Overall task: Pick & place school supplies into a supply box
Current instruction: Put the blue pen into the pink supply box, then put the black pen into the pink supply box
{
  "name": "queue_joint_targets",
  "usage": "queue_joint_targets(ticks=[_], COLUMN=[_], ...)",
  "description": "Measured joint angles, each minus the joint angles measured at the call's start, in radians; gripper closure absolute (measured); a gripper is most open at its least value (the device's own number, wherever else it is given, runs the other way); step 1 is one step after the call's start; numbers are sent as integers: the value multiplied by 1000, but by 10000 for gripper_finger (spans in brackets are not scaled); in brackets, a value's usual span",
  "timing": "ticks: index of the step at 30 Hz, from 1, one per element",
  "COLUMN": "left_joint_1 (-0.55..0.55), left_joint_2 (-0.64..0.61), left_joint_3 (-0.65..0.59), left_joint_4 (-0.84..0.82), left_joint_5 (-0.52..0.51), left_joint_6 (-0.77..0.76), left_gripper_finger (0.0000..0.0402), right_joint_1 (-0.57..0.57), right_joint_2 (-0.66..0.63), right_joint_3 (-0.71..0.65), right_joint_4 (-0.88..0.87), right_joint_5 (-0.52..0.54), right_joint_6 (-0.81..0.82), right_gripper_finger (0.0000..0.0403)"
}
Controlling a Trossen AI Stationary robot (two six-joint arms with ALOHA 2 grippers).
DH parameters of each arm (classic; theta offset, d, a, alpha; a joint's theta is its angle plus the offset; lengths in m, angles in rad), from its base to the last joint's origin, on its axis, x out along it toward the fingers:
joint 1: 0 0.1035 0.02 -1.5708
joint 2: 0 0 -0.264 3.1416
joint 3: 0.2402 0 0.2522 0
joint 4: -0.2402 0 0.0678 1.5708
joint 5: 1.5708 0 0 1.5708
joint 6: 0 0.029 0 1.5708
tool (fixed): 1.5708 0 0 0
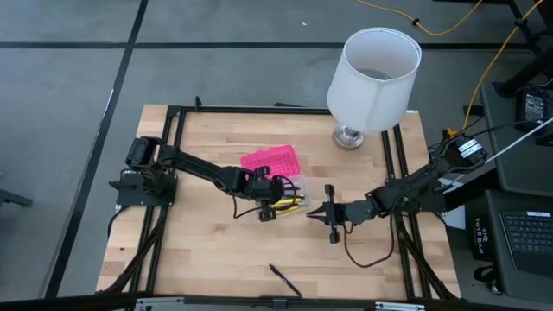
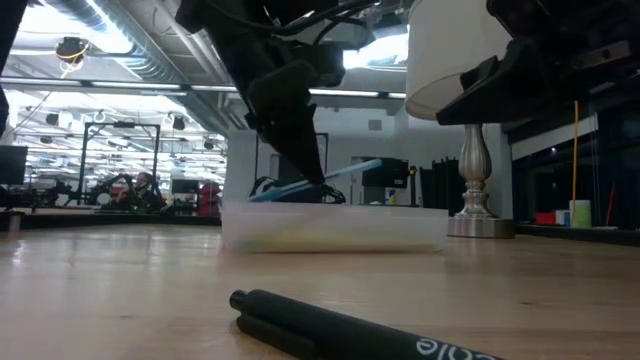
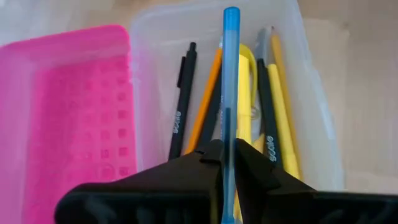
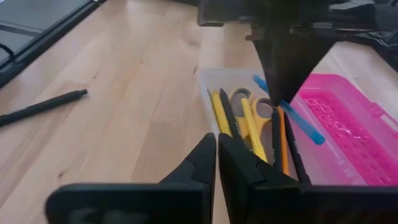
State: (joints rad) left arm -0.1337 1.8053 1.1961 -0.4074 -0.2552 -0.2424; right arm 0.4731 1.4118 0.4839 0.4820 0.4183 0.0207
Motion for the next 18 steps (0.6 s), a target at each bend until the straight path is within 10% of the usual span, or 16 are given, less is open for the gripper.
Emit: queue_joint_targets(ticks=[18], left_joint_1=[-4], left_joint_2=[0], left_joint_3=[0], left_joint_4=[-16], left_joint_5=[-13], left_joint_6=[-24], left_gripper_finger=[335], right_joint_1=[-13], right_joint_2=[0], right_joint_3=[0], right_joint_4=[0], right_joint_5=[-1], right_joint_6=[0], right_gripper_finger=[379])
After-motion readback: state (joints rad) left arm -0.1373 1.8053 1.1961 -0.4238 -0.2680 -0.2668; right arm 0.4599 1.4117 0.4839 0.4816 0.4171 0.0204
